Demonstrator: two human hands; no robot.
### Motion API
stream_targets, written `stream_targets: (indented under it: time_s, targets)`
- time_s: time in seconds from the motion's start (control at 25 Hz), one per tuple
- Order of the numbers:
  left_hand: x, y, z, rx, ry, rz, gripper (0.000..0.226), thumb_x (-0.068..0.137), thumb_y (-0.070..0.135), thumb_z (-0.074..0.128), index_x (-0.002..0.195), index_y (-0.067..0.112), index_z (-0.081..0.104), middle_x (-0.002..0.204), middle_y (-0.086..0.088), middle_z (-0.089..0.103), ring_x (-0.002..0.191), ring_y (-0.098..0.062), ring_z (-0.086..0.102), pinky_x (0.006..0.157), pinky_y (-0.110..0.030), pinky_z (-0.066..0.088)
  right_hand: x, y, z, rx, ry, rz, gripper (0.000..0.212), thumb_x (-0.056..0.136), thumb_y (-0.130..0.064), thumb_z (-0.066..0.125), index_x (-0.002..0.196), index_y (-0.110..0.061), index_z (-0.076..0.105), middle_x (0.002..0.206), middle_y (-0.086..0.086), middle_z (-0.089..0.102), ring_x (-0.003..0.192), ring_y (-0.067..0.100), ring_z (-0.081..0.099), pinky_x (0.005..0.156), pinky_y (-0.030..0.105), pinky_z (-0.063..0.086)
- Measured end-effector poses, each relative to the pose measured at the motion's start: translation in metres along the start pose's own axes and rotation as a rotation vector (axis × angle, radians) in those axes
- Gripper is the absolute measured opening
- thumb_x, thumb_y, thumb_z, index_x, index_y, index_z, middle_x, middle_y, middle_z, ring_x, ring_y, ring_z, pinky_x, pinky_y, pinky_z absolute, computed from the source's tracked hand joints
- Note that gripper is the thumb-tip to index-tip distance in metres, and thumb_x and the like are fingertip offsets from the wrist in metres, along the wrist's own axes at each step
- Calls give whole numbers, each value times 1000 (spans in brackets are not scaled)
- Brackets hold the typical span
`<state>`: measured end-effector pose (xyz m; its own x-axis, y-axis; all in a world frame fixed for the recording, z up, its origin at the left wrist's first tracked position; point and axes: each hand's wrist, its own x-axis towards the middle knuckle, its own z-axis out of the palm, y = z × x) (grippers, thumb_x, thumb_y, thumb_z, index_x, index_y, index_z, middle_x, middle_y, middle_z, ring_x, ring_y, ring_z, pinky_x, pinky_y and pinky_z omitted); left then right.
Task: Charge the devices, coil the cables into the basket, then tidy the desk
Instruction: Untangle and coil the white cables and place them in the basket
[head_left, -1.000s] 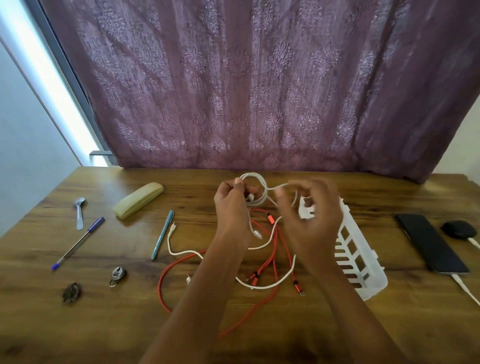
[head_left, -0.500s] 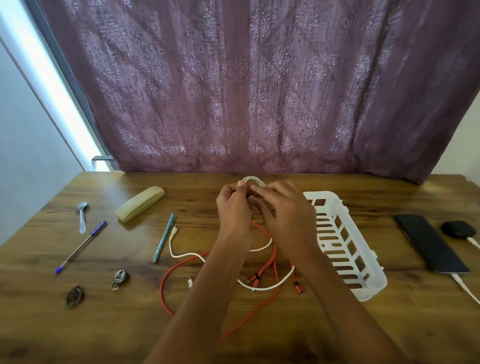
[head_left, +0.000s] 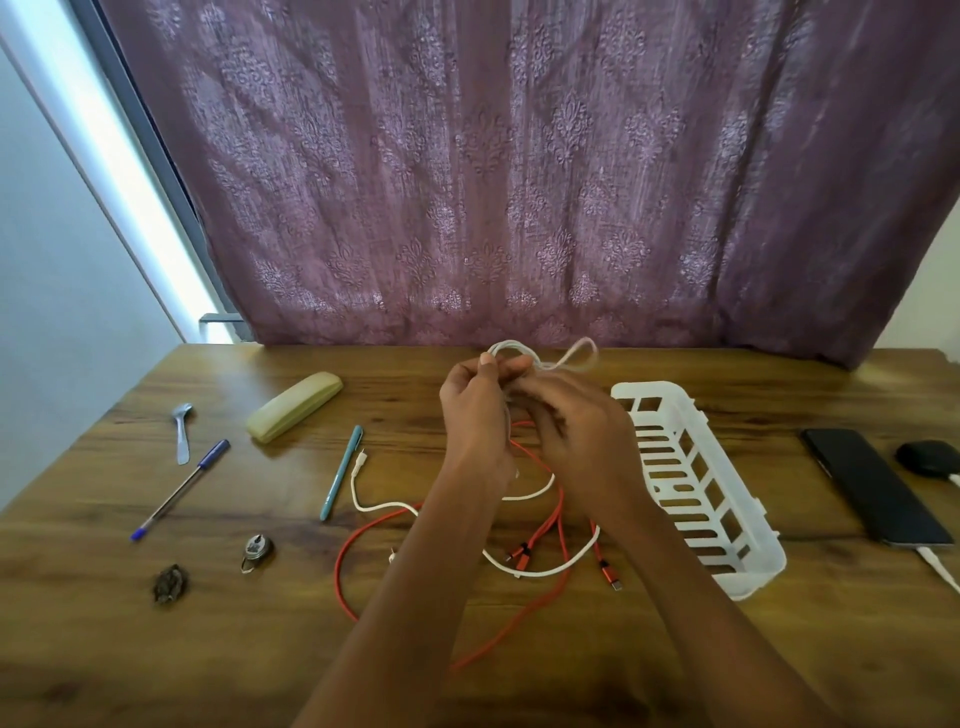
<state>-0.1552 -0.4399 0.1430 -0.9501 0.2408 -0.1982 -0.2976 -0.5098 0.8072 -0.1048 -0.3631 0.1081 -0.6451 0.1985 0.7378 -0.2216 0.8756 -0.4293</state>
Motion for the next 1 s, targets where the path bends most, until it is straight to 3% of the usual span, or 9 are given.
stream_targets:
  time_s: [0.08, 0.2, 0.4, 0.56, 0.64, 0.76, 0.84, 1.0]
  targets:
    - [6, -1, -3, -50, 18, 18, 16, 100, 11, 38, 89, 6, 48, 63, -2, 69, 68, -17, 62, 70, -30, 52, -1, -5, -4, 155, 114, 80, 20, 87, -17, 54, 96, -11, 71, 91, -2, 72, 81, 9, 65, 71, 22, 50]
    - [14, -2, -6, -80, 65, 38, 17, 100, 12, 38, 85, 9, 46, 59, 1, 69, 74, -17, 63, 81, -35, 51, -6, -15, -13, 486, 215, 383, 13, 86, -6, 61, 88, -16, 68, 81, -10, 69, 74, 3, 63, 68, 15, 49]
    - [14, 3, -12, -98, 77, 17, 17, 100, 14, 38, 86, 12, 47, 65, -1, 68, 76, -16, 63, 80, -38, 52, -12, -2, -33, 1222, 400, 866, 14, 90, 2, 50, 86, -8, 59, 77, 0, 70, 86, 15, 68, 82, 36, 56]
    - [15, 3, -8, -123, 88, 14, 16, 100, 14, 38, 87, 11, 47, 67, -3, 66, 76, -16, 63, 83, -41, 53, -13, 11, -46, 1643, 539, 1066, 19, 94, 2, 41, 81, -4, 54, 76, 10, 68, 85, 22, 70, 70, 42, 59]
    - [15, 3, -6, -142, 95, 10, 15, 100, 13, 38, 88, 11, 47, 62, -2, 65, 73, -14, 62, 82, -40, 53, -10, 17, -51, 1676, 650, 1117, 18, 95, 0, 39, 84, -3, 53, 81, 13, 61, 83, 21, 64, 63, 41, 59]
    - [17, 7, -4, -168, 98, 1, 17, 100, 14, 38, 87, 11, 48, 53, 2, 65, 69, -12, 61, 84, -38, 51, -5, 30, -58, 1550, 743, 1154, 18, 97, -1, 37, 88, -5, 52, 75, 7, 48, 62, 11, 52, 50, 24, 53]
    - [20, 11, -6, -173, 104, 6, 16, 100, 14, 36, 92, 9, 48, 51, 4, 64, 65, -10, 61, 81, -37, 51, -6, 39, -63, 1291, 747, 1159, 18, 97, -2, 37, 95, -10, 54, 67, 1, 45, 53, 7, 47, 46, 20, 45]
    - [23, 16, -11, -235, 104, 5, 16, 100, 13, 36, 105, 4, 48, 48, 3, 63, 53, -9, 65, 72, -35, 52, -9, 54, -65, 783, 786, 1130, 20, 97, -10, 42, 96, -22, 57, 70, -4, 48, 59, 4, 45, 54, 20, 42]
